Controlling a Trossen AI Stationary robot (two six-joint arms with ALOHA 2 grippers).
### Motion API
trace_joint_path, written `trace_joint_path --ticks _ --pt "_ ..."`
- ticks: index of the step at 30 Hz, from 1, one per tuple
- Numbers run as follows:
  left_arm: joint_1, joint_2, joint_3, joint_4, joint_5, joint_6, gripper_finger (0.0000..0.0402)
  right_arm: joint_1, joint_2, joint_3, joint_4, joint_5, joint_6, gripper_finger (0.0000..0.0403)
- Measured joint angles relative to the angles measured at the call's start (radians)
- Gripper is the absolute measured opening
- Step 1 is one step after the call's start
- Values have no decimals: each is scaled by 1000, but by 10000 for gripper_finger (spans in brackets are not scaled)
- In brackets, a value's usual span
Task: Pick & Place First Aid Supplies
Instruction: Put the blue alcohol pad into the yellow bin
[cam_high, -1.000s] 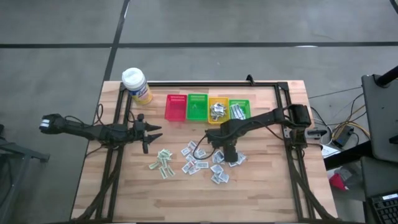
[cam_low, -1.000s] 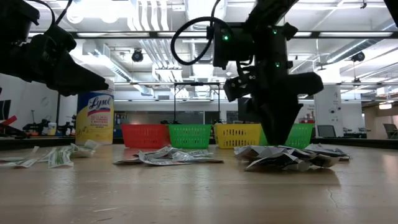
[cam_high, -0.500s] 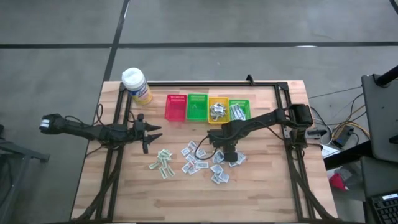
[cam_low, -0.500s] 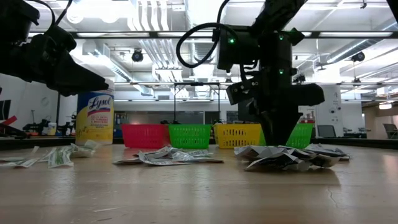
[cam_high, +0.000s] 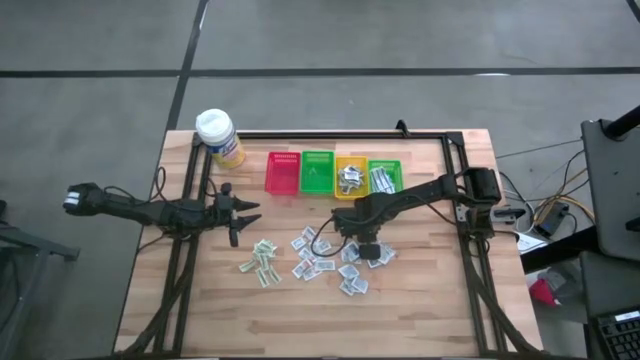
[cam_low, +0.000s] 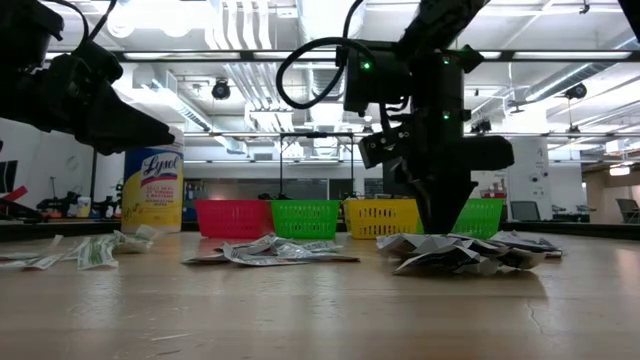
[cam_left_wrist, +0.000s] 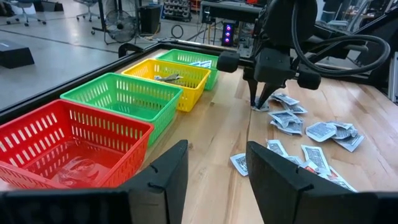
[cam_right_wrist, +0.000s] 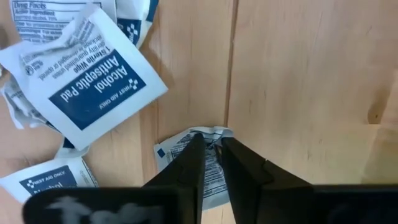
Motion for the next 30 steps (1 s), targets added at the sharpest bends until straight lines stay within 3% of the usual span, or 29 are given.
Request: trace_joint_path --ticks 15,30 --pt "0 0 0 0 0 0 158 -9 -23 32 -104 18 22 18" --pt "0 0 0 0 0 0 158 -19 -111 358 -305 38 -76 13"
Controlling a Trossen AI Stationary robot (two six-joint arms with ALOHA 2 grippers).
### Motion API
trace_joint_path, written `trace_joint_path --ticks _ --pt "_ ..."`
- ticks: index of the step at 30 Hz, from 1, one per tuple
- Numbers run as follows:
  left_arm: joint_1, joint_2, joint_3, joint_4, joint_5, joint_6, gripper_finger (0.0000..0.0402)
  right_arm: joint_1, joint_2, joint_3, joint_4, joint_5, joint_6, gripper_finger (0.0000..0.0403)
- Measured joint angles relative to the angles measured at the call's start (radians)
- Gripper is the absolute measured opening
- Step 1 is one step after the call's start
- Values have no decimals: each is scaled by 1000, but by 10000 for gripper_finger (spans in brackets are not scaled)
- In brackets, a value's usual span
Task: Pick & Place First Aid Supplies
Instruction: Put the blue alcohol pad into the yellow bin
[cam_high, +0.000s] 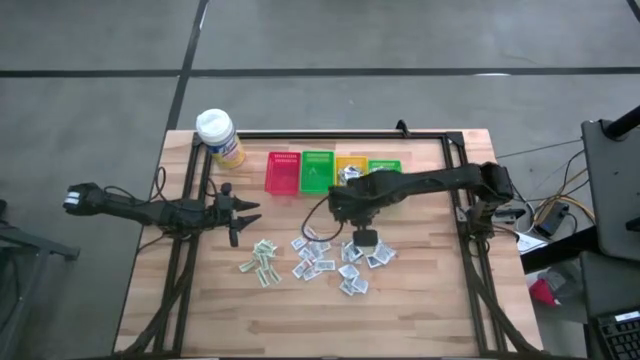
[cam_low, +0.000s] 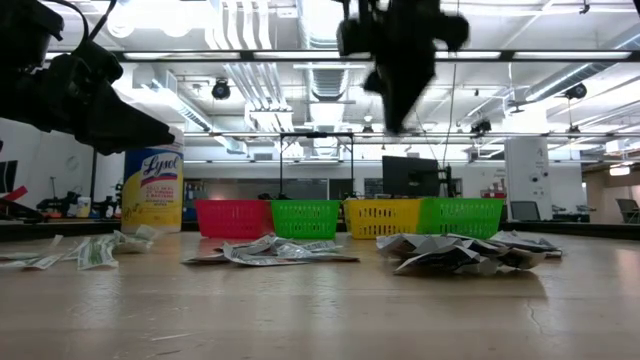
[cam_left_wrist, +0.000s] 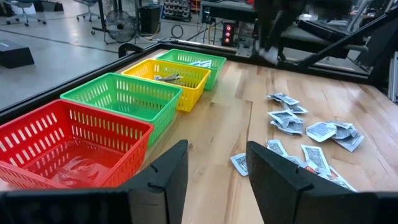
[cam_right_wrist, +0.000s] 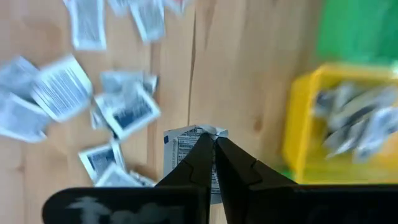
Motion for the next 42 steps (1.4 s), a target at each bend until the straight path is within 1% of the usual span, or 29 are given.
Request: trace_joint_path --ticks 12,18,22,29,31,34,36,38,42 --pt "0 0 0 1 0 0 158 -5 -16 321 -30 0 -38 13" --pt "0 0 0 1 0 0 158 -5 -16 424 -47 0 -39 13" --pt "0 0 0 1 0 0 158 -5 -16 443 -53 0 -48 13" --pt "0 0 0 1 0 0 158 -17 -16 422 -64 10 -65 13" --pt "0 0 0 1 0 0 158 -28 -16 417 -67 67 -67 13" --pt "0 0 0 0 0 0 158 -50 -16 411 -69 204 -76 13" --pt "0 0 0 1 0 0 158 -71 -16 410 -69 269 -106 13" --pt "0 0 0 0 0 0 158 -98 -16 409 -68 292 -137 13" --pt "0 0 0 1 0 0 158 -169 -16 407 -67 291 -150 13"
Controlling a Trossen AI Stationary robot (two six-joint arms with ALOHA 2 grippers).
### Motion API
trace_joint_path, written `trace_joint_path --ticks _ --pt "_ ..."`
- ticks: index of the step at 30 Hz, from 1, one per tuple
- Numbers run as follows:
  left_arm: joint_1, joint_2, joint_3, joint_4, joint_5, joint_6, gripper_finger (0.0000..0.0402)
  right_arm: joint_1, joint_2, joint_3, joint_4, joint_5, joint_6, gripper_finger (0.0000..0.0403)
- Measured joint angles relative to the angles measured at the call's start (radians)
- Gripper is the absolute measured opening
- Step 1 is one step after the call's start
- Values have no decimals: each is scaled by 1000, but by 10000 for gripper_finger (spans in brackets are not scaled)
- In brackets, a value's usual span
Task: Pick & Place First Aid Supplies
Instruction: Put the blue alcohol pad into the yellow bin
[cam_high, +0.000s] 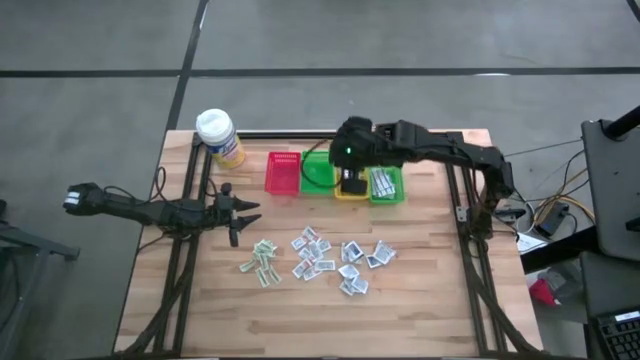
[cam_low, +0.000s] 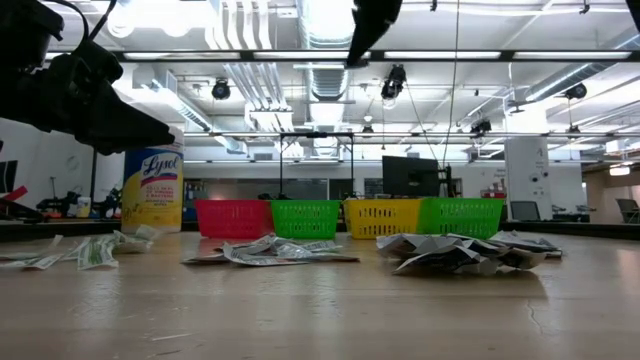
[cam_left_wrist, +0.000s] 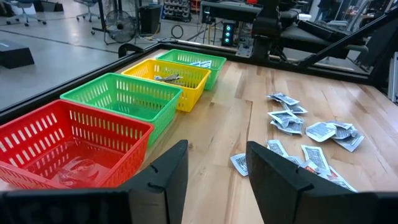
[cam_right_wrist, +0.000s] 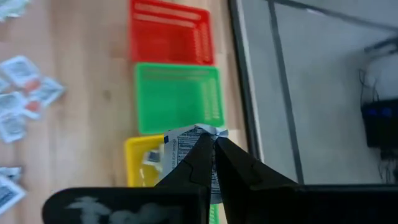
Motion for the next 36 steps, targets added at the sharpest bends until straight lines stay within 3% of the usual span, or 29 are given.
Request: trace_joint_path --ticks 10,15,36 --pt "0 0 0 0 0 0 158 -177 1 -56 25 -15 -42 13" --pt "0 0 0 0 0 0 158 -237 1 -119 86 -135 -64 13" --pt "0 0 0 0 0 0 158 -264 3 -519 420 -317 -34 13"
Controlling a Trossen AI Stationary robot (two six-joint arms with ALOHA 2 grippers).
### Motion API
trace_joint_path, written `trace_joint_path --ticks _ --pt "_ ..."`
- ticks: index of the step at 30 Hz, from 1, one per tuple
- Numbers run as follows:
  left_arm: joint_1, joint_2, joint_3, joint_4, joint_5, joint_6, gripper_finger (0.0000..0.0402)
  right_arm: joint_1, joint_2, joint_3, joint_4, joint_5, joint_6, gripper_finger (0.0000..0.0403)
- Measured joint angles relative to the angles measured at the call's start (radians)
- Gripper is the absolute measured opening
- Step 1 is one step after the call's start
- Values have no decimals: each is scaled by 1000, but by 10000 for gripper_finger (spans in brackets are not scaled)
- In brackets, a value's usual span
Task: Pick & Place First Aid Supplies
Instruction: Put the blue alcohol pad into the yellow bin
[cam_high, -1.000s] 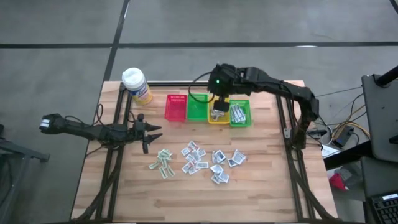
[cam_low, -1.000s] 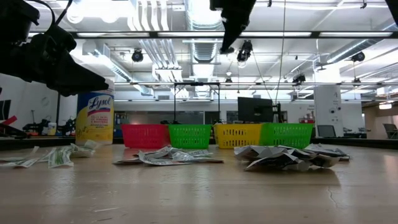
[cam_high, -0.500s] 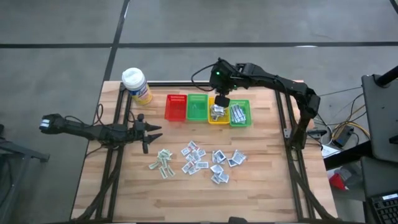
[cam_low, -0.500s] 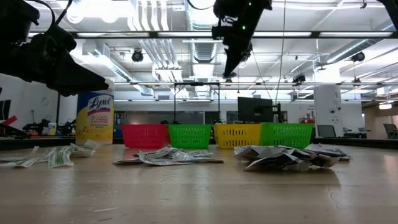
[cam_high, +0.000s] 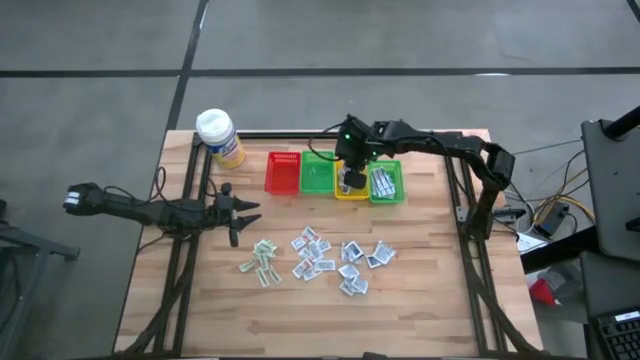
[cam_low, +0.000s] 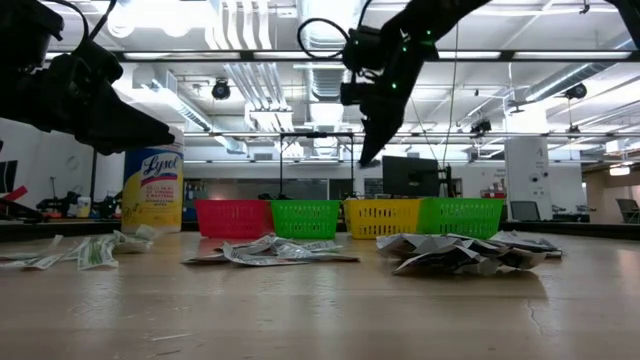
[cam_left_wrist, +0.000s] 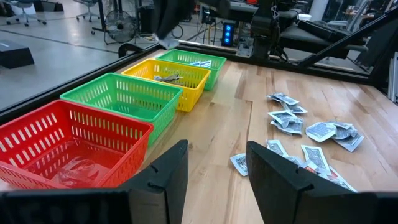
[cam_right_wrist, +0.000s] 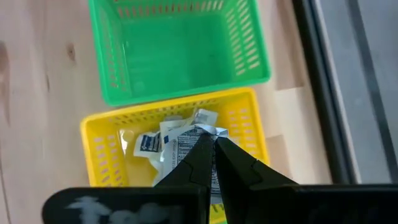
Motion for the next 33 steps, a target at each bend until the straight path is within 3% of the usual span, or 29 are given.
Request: trace_joint_path --ticks 15,33 --pt "0 0 0 0 0 0 158 0 0 -185 220 -2 20 13" --pt "0 0 0 0 0 0 158 1 0 -265 267 -54 52 13"
